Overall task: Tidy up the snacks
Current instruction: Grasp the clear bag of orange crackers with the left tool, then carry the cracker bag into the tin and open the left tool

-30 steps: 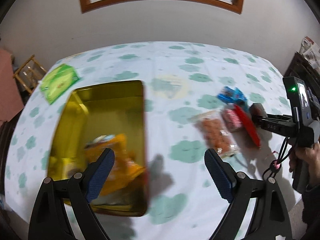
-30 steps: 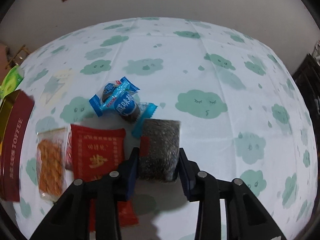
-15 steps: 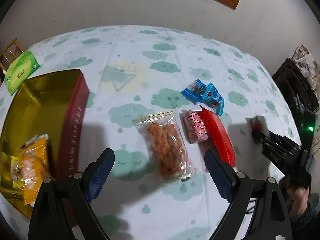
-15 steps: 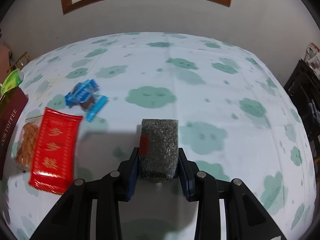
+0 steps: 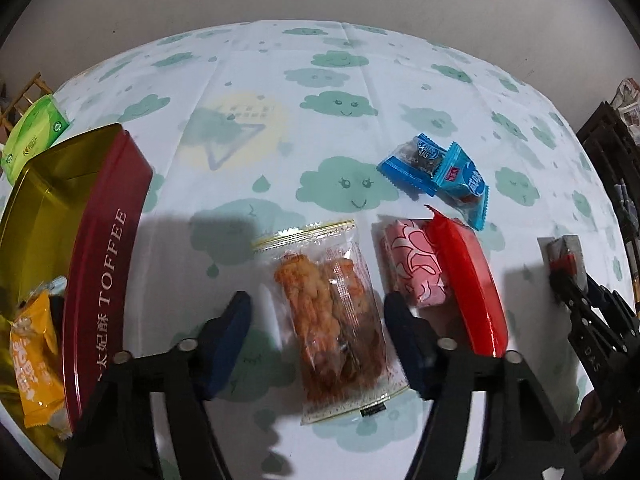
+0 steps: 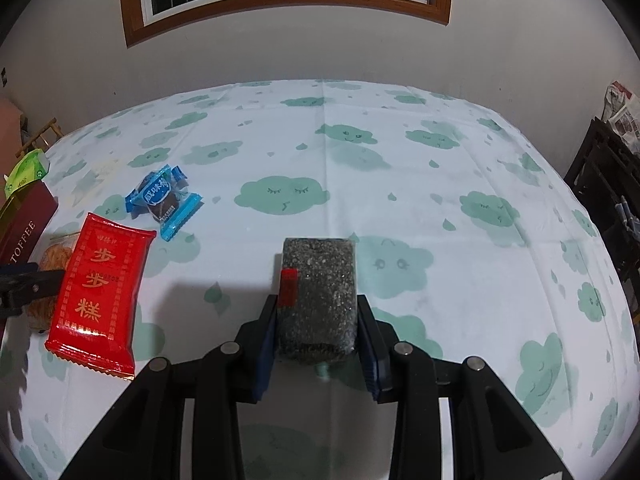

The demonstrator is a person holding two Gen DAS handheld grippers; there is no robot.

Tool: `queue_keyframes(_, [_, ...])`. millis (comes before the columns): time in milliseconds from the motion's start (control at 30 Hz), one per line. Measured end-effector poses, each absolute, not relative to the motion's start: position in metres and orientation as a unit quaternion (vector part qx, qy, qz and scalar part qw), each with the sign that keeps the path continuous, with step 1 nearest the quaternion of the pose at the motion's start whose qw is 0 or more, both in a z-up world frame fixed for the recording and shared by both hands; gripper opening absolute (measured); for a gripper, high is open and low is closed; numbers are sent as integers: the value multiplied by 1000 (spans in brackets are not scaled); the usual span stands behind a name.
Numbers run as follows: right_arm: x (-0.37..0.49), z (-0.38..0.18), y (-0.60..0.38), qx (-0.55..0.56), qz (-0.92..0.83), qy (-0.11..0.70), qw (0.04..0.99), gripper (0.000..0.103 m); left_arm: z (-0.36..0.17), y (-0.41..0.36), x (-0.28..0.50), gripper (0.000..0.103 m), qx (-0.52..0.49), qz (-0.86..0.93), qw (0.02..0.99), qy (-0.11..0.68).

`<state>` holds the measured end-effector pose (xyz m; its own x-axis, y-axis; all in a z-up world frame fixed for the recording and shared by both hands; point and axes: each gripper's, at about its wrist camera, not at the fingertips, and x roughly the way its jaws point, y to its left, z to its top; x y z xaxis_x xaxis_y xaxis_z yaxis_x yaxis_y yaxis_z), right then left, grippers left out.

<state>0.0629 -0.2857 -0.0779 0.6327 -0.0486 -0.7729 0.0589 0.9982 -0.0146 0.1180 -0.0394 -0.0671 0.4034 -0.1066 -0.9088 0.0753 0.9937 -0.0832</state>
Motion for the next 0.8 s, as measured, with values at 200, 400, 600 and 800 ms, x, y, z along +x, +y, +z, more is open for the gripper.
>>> queue_keyframes(200, [62,-78,-286,7,-28,425,905,37,-68,-35,119,56,-16,-54,837,545])
queue_keyframes(400, [62,-78,-285,8,-28,425,905,37,-68,-33,118,50,3,-54,837,545])
queue_keyframes(600, [62,-78,-285,8,-28,425,905,37,-69,-34,117,44,28,-55,840,539])
queue_keyframes(800, [62,-78,-285,8,-29,425,905,37,-68,-35,115,35,31,-58,841,537])
